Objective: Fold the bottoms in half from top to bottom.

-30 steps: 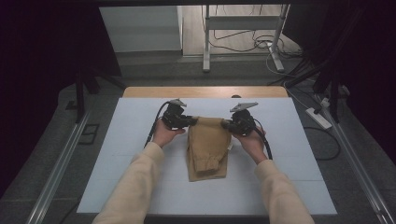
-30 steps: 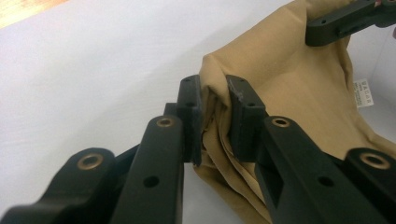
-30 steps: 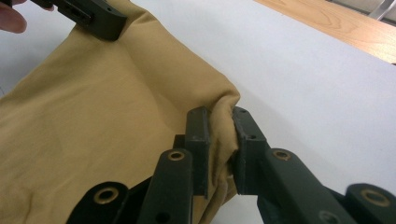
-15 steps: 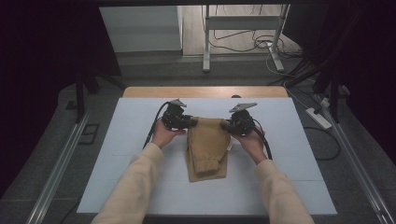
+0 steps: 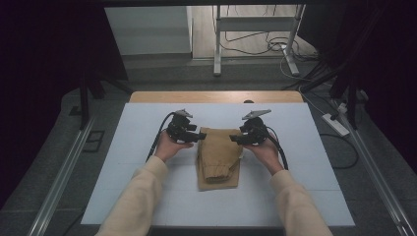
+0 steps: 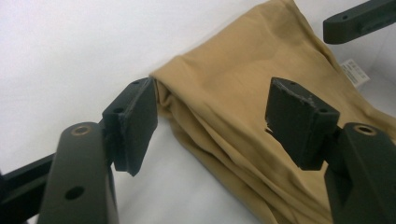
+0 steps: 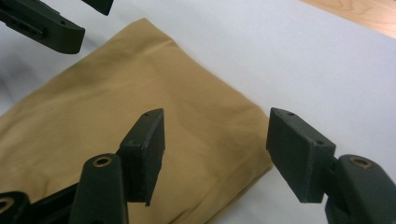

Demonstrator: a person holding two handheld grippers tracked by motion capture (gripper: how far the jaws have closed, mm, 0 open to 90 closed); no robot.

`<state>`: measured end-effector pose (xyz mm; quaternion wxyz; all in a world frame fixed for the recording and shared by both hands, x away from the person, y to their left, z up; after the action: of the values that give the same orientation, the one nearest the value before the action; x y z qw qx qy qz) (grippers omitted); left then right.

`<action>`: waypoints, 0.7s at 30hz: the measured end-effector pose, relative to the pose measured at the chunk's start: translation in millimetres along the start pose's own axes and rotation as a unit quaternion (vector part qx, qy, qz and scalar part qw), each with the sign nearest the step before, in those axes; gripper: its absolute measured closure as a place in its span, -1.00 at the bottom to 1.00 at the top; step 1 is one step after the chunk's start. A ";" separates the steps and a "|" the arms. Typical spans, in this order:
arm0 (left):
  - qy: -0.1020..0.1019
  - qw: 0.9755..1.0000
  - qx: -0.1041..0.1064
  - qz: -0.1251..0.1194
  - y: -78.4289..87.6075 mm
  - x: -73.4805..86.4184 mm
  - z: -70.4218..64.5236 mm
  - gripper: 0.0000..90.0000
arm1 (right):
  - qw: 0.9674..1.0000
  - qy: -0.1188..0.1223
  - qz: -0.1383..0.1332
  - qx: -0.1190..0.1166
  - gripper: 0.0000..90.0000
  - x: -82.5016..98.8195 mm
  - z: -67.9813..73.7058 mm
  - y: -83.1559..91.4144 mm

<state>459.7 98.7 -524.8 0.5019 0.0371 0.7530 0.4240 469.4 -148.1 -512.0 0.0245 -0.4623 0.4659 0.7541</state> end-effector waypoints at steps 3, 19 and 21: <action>-0.003 1.000 0.004 0.000 3.9 3.7 -2.2 -0.24 | 1.000 0.001 0.001 -0.007 -0.18 1.3 2.5 2.1; -0.006 1.000 0.019 -0.010 13.7 10.6 -11.0 -0.23 | 0.999 0.018 0.010 -0.025 -0.20 7.4 3.4 14.7; -0.007 1.000 0.020 -0.010 15.3 12.7 -13.1 -0.23 | 0.999 0.016 0.009 -0.028 -0.20 9.6 4.6 17.1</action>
<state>437.4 106.7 -521.9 0.5104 0.0431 0.7582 0.4034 452.8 -158.1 -506.7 -0.0023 -0.4709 0.4492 0.7592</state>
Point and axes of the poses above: each handheld gripper's, and its own axes: y roughly backward along the jaws, x roughly out of its underside, z roughly to its left, the point moved 4 cm from there along -y, roughly forward along the jaws, and after that the axes turned 7 degrees about -y, right-handed, at the moved point
